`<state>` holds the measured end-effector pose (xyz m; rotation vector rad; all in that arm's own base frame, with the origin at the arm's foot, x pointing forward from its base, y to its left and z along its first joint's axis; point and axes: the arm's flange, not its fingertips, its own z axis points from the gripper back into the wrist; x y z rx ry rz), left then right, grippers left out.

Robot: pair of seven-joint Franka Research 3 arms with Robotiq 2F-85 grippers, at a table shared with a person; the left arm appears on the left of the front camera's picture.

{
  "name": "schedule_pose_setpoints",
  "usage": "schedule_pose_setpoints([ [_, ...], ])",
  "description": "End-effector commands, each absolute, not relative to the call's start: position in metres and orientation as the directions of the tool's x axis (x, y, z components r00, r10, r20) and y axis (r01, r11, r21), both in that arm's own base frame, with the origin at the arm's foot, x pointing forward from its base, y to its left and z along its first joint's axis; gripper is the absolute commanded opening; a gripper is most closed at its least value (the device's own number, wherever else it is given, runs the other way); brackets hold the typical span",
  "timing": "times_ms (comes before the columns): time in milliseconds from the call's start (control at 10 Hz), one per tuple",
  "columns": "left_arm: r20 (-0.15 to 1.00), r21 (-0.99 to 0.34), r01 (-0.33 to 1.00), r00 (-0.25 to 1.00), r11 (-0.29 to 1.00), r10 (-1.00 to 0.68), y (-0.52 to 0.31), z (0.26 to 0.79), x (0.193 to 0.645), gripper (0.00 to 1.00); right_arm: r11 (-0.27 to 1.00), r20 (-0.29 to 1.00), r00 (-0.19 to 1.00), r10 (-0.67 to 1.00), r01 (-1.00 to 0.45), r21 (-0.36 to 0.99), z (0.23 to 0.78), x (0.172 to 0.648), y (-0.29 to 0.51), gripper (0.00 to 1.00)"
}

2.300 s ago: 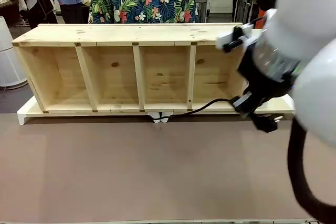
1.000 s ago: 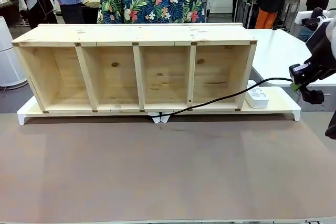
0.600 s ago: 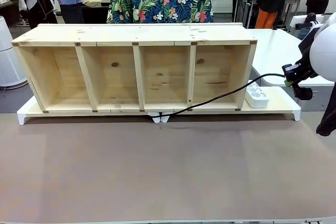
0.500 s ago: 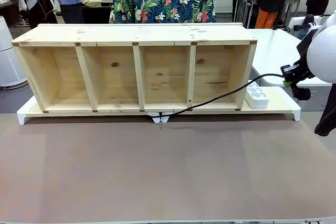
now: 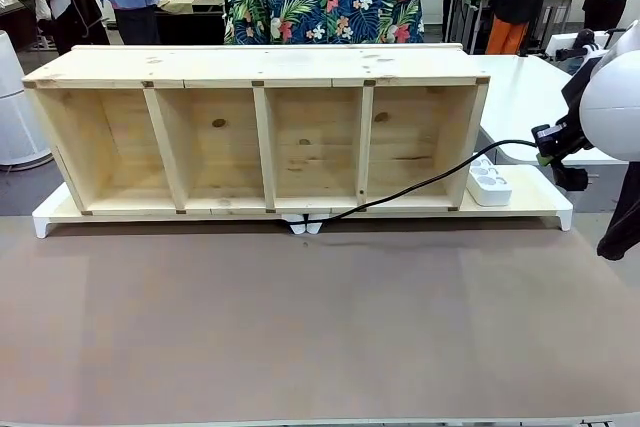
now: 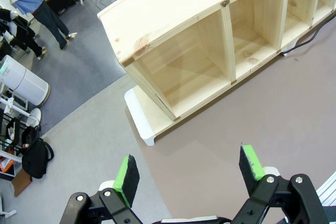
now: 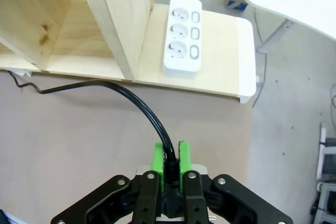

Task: Perform cable management.
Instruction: Pull the grasped Power Cable to the location of the Power Strip.

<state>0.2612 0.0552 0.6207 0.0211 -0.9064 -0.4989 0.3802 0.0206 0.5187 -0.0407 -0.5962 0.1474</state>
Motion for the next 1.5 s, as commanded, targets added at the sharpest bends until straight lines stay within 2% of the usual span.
schedule_pose_setpoints([
  [0, 0.757, 0.218, 0.391, 0.51, 0.894, -0.407, 0.054, 0.621, 0.264, 1.0, 0.989, 0.556, 0.818, 0.145, -0.123, -0.078, 0.519, 0.38, 0.019, 0.14],
  [300, 0.757, 0.218, 0.391, 0.51, 0.894, -0.407, 0.054, 0.621, 0.264, 1.0, 0.989, 0.556, 0.817, 0.15, -0.127, -0.081, 0.519, 0.38, 0.021, 0.14],
  [900, 0.757, 0.218, 0.391, 0.51, 0.894, -0.407, 0.054, 0.621, 0.264, 1.0, 0.985, 0.629, 0.76, 0.162, -0.086, -0.15, 0.559, 0.399, 0.01, 0.14],
  [1400, 0.757, 0.218, 0.391, 0.51, 0.894, -0.407, 0.054, 0.621, 0.264, 1.0, 0.974, 0.61, 0.764, 0.209, -0.108, -0.199, 0.581, 0.46, 0.007, 0.14],
])
